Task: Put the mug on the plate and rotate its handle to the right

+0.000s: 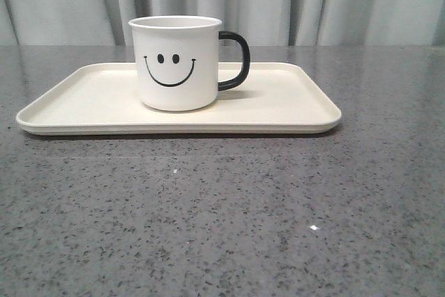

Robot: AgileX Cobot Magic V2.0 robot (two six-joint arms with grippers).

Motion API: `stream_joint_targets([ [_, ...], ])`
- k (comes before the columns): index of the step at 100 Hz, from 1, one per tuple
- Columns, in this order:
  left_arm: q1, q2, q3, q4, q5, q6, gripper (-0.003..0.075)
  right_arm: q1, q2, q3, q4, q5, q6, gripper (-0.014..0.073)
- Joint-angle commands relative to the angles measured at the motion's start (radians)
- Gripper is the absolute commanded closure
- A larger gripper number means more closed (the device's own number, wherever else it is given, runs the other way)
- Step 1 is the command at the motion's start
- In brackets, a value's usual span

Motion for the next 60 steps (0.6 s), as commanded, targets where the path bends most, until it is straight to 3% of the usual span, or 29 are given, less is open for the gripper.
stream_joint_targets([
  [1,-0.005,-0.003,-0.019,0.02,-0.071,-0.01,0.074,-0.005,-0.029,0.12,-0.116,-0.104,0.102,0.071],
  [18,-0.005,-0.003,-0.019,0.02,-0.093,-0.01,0.074,-0.005,-0.061,0.245,-0.195,-0.117,0.184,0.071],
  [60,-0.005,-0.003,-0.019,0.02,-0.107,-0.01,0.074,-0.005,-0.061,0.255,-0.168,-0.096,0.184,0.071],
])
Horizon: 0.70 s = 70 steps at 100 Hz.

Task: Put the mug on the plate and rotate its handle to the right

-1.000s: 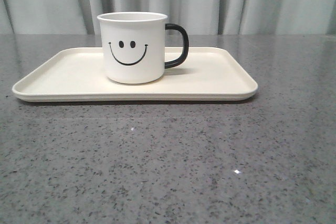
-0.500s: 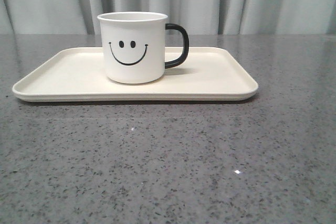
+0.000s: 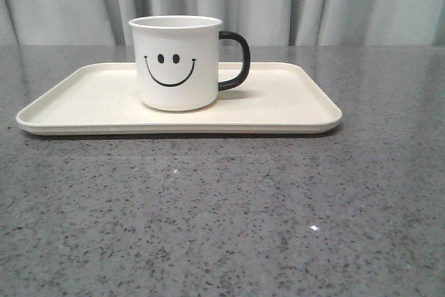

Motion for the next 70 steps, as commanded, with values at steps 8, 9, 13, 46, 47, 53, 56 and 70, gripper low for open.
stream_joint_targets([
  [8,-0.005,-0.003,-0.019,0.025,-0.073,-0.01,0.074,-0.005,0.016,-0.018,-0.045,-0.064,0.003,0.071],
  [9,-0.005,-0.003,-0.019,0.025,-0.073,-0.01,0.074,-0.005,0.016,-0.018,-0.045,-0.064,0.003,0.071],
  [13,-0.005,-0.003,-0.019,0.025,-0.073,-0.01,0.074,-0.005,0.016,-0.018,-0.045,-0.064,0.003,0.071],
  [46,-0.005,-0.003,-0.019,0.014,-0.063,-0.01,0.074,-0.005,0.016,-0.018,-0.045,-0.064,0.003,0.071],
  [47,-0.005,-0.003,-0.019,0.014,-0.063,-0.01,0.074,-0.005,0.016,-0.018,-0.045,-0.064,0.003,0.071],
  [53,-0.005,-0.003,-0.019,0.014,-0.063,-0.01,0.074,-0.005,0.016,-0.018,-0.045,-0.064,0.003,0.071],
  [56,-0.005,-0.003,-0.019,0.014,-0.063,-0.01,0.074,-0.005,0.016,-0.018,-0.045,-0.064,0.003,0.071],
  [70,-0.005,-0.003,-0.019,0.014,-0.063,-0.01,0.074,-0.005,0.016,-0.018,-0.045,-0.064,0.003,0.071],
])
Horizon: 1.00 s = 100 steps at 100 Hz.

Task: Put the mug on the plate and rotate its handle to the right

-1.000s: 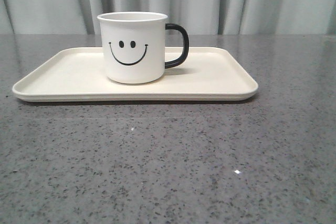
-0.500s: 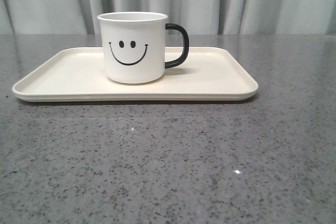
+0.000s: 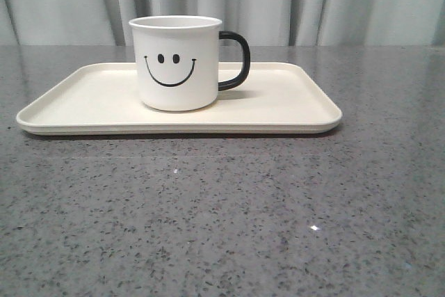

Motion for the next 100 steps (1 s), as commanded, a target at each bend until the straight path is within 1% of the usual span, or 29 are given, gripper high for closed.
stream_joint_targets([
  [1,-0.005,-0.003,-0.019,0.022,-0.063,-0.01,0.074,-0.005,0.016,-0.018,-0.045,-0.064,0.003,0.071],
  [37,-0.003,-0.003,-0.019,0.031,-0.063,-0.01,0.074,-0.005,0.016,-0.018,-0.045,-0.064,0.003,0.071],
  [51,0.01,-0.003,-0.018,0.032,-0.072,-0.01,0.074,-0.005,0.016,-0.018,-0.045,-0.064,0.003,0.071],
  [58,0.034,-0.009,-0.009,0.003,-0.103,-0.01,0.074,-0.005,0.016,-0.018,-0.045,-0.064,0.003,0.071],
  [65,0.075,-0.031,0.023,-0.041,-0.2,-0.01,0.074,-0.005,0.016,-0.018,-0.045,-0.064,0.003,0.071],
  [74,0.144,-0.079,0.099,-0.105,-0.391,-0.01,0.074,-0.005,0.016,-0.018,-0.045,-0.064,0.003,0.071],
  [91,0.263,-0.193,0.363,-0.171,-0.783,-0.01,0.074,-0.005,0.016,-0.018,-0.045,-0.064,0.003,0.071],
  [100,0.307,-0.266,0.519,-0.21,-0.948,-0.01,0.074,-0.005,0.016,-0.018,-0.045,-0.064,0.003,0.071],
])
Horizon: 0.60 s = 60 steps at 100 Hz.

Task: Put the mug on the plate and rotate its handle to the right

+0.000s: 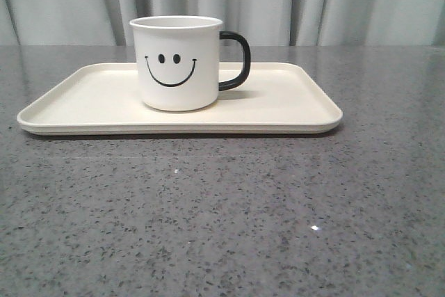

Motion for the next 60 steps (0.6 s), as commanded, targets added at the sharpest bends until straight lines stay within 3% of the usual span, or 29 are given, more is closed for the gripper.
stream_joint_targets([
  [1,0.045,-0.062,0.114,-0.036,-0.27,-0.009,0.074,-0.005,0.016,-0.018,-0.046,-0.064,0.002,0.071],
  [26,0.126,-0.273,0.49,-0.139,-0.6,-0.009,0.074,-0.005,0.016,-0.018,-0.046,-0.064,0.002,0.071],
  [60,0.182,-0.498,0.779,-0.216,-0.663,-0.009,0.074,-0.005,0.016,-0.018,-0.046,-0.064,0.002,0.071],
])
